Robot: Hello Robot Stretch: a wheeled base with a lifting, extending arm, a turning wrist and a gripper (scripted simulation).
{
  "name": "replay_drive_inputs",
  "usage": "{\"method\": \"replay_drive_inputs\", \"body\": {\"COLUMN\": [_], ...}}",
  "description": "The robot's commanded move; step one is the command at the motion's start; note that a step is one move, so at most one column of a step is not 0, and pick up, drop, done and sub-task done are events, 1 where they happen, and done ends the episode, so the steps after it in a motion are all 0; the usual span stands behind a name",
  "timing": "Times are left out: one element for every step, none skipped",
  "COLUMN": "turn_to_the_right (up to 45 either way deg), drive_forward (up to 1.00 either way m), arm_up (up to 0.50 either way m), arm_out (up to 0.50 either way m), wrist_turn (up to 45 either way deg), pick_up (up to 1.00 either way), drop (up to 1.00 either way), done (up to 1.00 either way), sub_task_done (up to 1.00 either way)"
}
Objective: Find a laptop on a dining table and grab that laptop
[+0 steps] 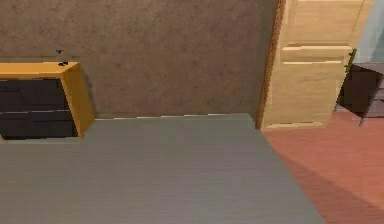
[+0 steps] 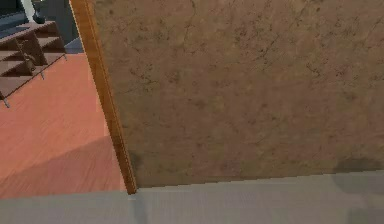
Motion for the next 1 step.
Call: {"method": "replay_drive_inputs", "body": {"turn_to_the_right": [0.0], "drive_forward": [0.05], "arm_up": [0.00], "arm_out": [0.00], "wrist_turn": [0.0], "pick_up": [0.00], "drop": [0.00], "done": [0.00], "sub_task_done": [0.00]}}
